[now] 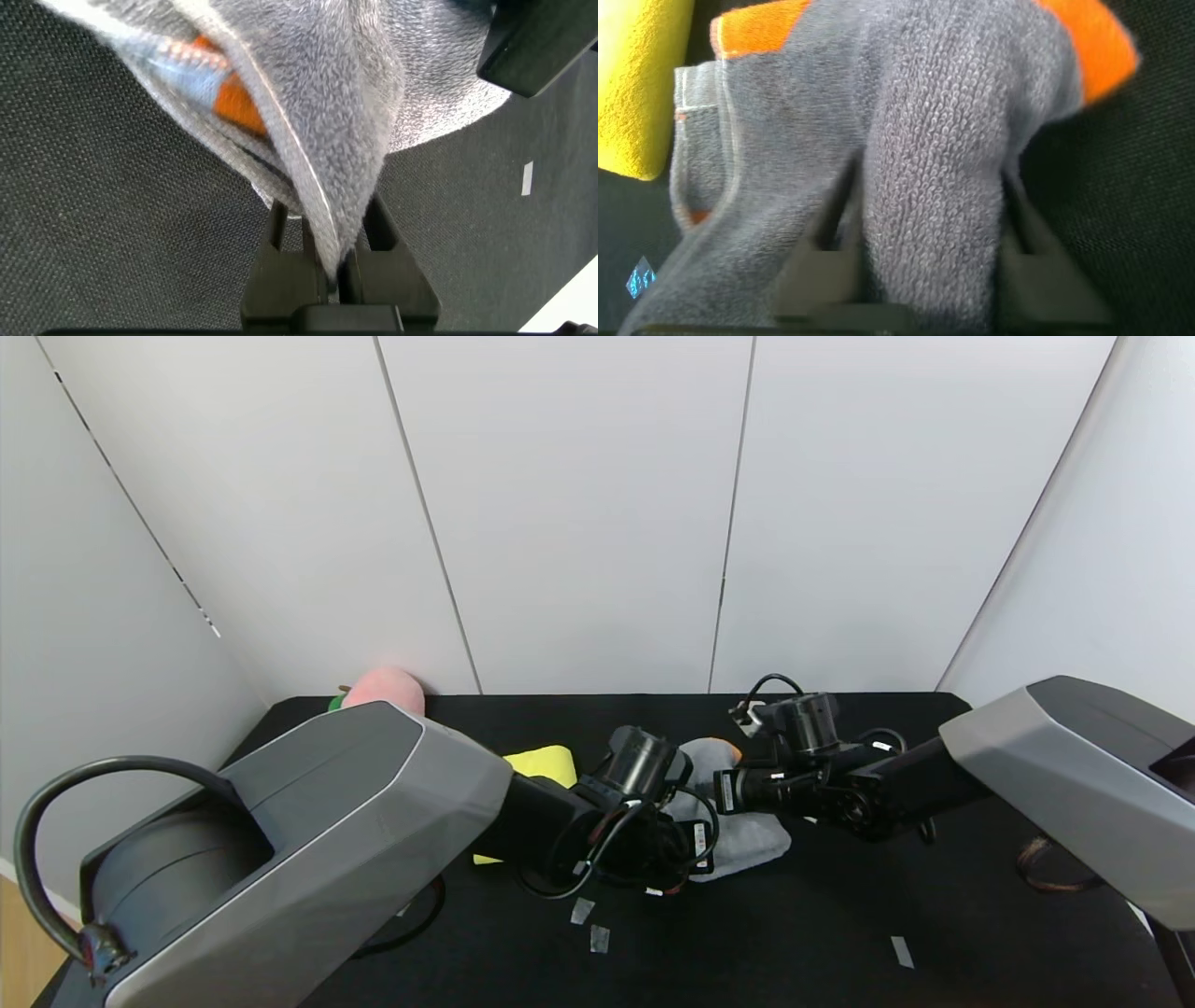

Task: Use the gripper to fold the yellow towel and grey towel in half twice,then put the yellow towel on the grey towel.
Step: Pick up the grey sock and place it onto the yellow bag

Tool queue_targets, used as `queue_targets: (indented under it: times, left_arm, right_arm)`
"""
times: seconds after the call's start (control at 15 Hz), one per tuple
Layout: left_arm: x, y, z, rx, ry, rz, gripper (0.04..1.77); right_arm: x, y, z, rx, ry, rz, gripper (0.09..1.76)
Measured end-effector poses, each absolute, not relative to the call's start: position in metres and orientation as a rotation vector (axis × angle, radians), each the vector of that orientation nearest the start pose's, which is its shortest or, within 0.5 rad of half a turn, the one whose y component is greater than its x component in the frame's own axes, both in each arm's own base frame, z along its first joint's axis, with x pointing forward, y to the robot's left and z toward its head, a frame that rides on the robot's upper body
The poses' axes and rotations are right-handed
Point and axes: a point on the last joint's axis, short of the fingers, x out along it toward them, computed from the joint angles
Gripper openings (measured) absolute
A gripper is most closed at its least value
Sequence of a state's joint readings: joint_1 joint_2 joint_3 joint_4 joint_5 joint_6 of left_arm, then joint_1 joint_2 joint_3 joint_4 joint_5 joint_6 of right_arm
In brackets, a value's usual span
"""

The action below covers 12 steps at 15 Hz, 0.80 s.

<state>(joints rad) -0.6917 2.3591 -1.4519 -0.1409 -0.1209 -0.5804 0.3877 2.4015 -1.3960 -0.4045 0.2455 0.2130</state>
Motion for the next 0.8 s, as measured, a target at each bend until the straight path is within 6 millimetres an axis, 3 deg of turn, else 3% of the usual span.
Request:
queue_targets:
  times: [0.07,0.4,0.8]
  left_arm:
    - [0.347,-0.291,0.05,-0.301,0.947,-0.524,0.2]
    - [0.344,-0.289,0.06,-0.303,0.937,-0.524,0.2]
    - [0.336,-0.284,0.092,-0.276,0.861,-0.487,0.19]
  right_arm:
    - [0.426,0.18,0.038,0.156,0.671,0.547,0.38]
    - [0.42,0.186,0.058,0.154,0.637,0.57,0.38]
    - [0.408,0.201,0.097,0.15,0.557,0.625,0.38]
